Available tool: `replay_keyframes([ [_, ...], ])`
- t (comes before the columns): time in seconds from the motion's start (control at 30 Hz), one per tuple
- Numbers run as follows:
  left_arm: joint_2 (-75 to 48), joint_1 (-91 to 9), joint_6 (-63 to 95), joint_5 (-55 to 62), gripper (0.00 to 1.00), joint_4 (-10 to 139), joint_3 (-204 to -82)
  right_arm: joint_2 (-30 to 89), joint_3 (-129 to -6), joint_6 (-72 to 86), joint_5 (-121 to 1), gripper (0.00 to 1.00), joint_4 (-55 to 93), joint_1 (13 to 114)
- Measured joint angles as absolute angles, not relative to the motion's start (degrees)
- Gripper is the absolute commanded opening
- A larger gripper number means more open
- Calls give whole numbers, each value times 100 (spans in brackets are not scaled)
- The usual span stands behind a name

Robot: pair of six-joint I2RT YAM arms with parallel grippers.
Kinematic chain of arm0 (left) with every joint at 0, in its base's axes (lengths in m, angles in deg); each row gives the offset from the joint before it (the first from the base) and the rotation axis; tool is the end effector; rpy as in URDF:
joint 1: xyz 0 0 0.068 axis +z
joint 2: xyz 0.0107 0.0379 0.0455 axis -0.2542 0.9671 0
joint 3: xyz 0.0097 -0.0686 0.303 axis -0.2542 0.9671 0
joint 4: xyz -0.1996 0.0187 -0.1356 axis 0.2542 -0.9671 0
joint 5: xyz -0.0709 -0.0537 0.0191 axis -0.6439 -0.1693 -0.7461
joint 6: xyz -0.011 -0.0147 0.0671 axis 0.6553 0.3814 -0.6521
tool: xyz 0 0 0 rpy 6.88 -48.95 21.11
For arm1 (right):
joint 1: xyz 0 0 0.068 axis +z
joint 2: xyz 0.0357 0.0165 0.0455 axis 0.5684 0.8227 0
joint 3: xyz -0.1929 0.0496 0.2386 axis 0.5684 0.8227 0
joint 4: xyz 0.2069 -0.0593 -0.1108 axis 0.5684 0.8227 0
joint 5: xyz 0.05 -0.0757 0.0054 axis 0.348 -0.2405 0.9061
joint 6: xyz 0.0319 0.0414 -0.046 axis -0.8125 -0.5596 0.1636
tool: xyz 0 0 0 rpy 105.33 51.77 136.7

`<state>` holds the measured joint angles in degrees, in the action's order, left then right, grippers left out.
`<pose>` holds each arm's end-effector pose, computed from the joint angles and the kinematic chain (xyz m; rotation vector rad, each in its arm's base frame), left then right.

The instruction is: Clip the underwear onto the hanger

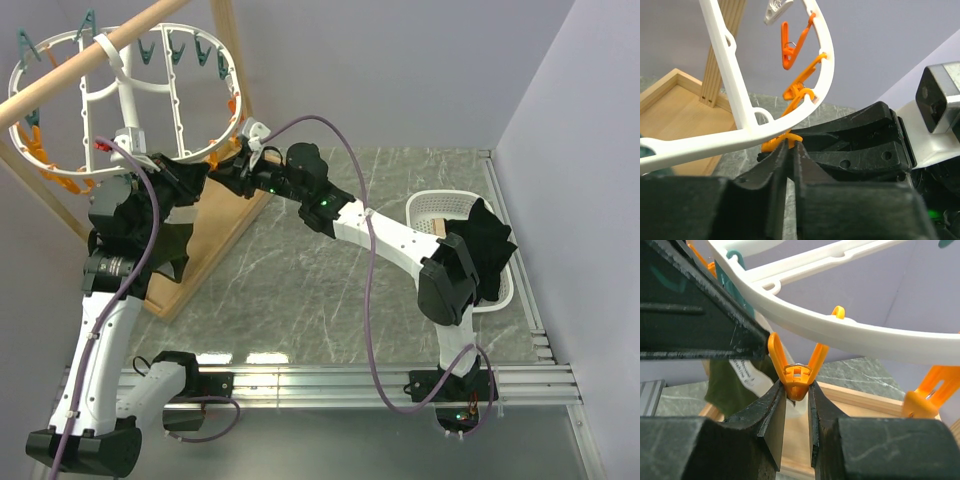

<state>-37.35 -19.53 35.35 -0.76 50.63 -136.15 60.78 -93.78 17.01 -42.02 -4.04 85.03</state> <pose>0.1598 -0.0256 0.4683 -0.1818 1.5569 -0.6614 0.2944 0.3935 0.4373 -0.9759 1.0769 0.9814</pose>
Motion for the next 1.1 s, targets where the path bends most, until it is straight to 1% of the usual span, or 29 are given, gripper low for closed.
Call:
replay_keyframes([
  [0.03, -3735, -1959, 3546, -54, 9, 5059, -13615, 6052, -9327, 1698, -4191, 5, -415, 8492],
  [0.07, -3733, -1959, 3546, -43, 3, 5059, -13615, 6041, -9310, 1696, -4178, 8, -415, 8488],
  [0.1, -3731, -1959, 3552, -36, 2, 5061, -13615, 6030, -9288, 1692, -4163, 13, -430, 8481],
  [0.13, -3729, -1959, 3554, -39, 0, 5059, -13615, 6004, -9251, 1683, -4134, 24, -443, 8473],
  [0.2, -3731, -1963, 3561, -41, 0, 5061, -13615, 5988, -9240, 1677, -4093, 25, -441, 8460],
  [0.27, -3731, -1963, 3561, -43, 0, 5061, -13615, 5982, -9238, 1677, -4053, 20, -439, 8446],
  [0.3, -3731, -1963, 3561, -43, 4, 5063, -13615, 5982, -9238, 1674, -4031, 18, -441, 8436],
  [0.33, -3733, -1963, 3559, -45, 10, 5061, -13615, 5982, -9236, 1666, -4003, 15, -443, 8427],
  [0.37, -3738, -1963, 3559, -52, 24, 5063, -13613, 5982, -9233, 1655, -3964, 14, -452, 8416],
  [0.4, -3742, -1963, 3535, -65, 28, 5070, -13611, 5980, -9233, 1644, -3920, 12, -461, 8403],
  [0.47, -3805, -1961, 3543, -76, 32, 5144, -13530, 5971, -9233, 1620, -3826, 7, -476, 8381],
  [0.67, -4002, -1959, 3548, -207, 34, 5330, -13274, 5949, -9233, 1548, -3568, 0, -489, 8361],
  [0.93, -3934, -1957, 3568, -266, 38, 5575, -13270, 5947, -9233, 1611, -3817, 0, -402, 8416],
  [1.03, -3845, -1959, 3583, -229, 35, 5583, -13274, 5947, -9236, 1709, -4130, 0, -279, 8501],
  [1.1, -3746, -1959, 3605, -128, 31, 5529, -13320, 5947, -9240, 1792, -4355, 0, -194, 8547],
])
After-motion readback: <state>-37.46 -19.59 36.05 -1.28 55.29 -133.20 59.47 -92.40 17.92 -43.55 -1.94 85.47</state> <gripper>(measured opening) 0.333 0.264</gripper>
